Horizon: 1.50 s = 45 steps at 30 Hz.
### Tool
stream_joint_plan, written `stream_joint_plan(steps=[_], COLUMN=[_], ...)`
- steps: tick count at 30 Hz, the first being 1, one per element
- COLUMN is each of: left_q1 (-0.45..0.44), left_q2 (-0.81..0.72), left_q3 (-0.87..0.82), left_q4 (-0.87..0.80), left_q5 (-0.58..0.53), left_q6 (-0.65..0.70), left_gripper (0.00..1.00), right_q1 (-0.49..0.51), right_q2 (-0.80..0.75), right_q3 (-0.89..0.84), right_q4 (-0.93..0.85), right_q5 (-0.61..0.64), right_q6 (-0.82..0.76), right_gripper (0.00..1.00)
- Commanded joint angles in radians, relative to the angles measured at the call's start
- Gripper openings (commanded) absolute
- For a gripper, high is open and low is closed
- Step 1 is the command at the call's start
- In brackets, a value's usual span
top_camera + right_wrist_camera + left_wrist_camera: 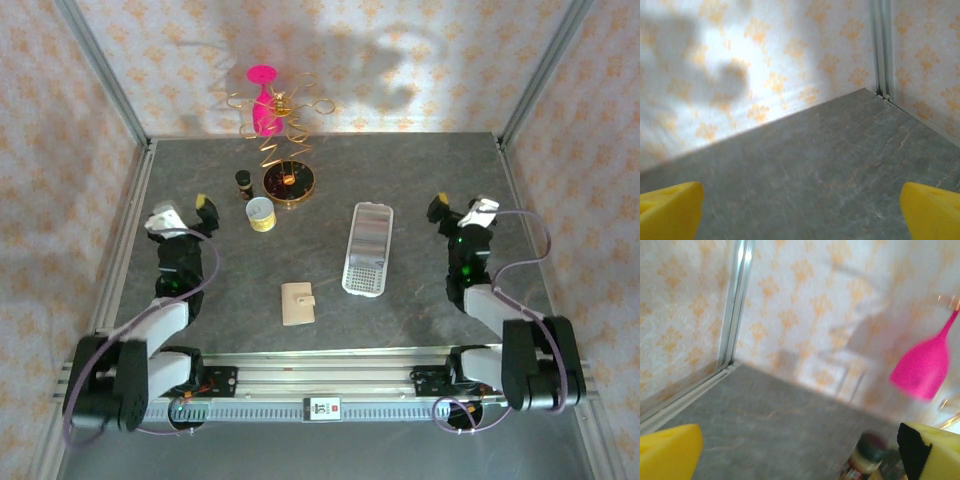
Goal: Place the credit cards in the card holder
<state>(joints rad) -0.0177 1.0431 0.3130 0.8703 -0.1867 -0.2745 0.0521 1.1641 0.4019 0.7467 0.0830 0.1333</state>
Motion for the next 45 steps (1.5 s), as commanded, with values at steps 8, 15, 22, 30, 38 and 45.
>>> stream_joint_plan(steps=[8,15,22,30,38,45], left_q1=[0.018,-0.087,-0.241,-0.337,-0.361,-0.387], left_q2=[-0.148,-0.162,-0.175,-0.245,-0.264,-0.269], left_q3=[-0.003,0.089,0.034,-0.061,-0.089,-0.103], left_q4=[-0.379,-0.715,-0.797,-0.821,-0.843,-0.818], left_q5=[0.415,0.500,0.565,0.579,0.572,0.573], left_q6=[-0.435,-0.391,-0.469,-0.514,-0.523,-0.549], left_gripper=[0.99,0.89,0.77,0.70,0.60,0.60], right_q1=[-0.010,0.155,0.568,0.953,1.003,1.003], right_q2=[-0.107,-0.244,-0.120,0.206,0.507,0.619], right_q3=[0.181,0.250,0.376,0.489,0.658,0.744], right_q4=[-0.739,-0.874,-0.998,-0.983,-1.158,-1.296], right_q5=[0.076,-0.070,-0.028,0.025,0.110,0.217], right_q6=[0.389,0.366,0.500,0.676,0.776,0.824], right_gripper=[1.00,1.00,0.85,0.51,0.27,0.22])
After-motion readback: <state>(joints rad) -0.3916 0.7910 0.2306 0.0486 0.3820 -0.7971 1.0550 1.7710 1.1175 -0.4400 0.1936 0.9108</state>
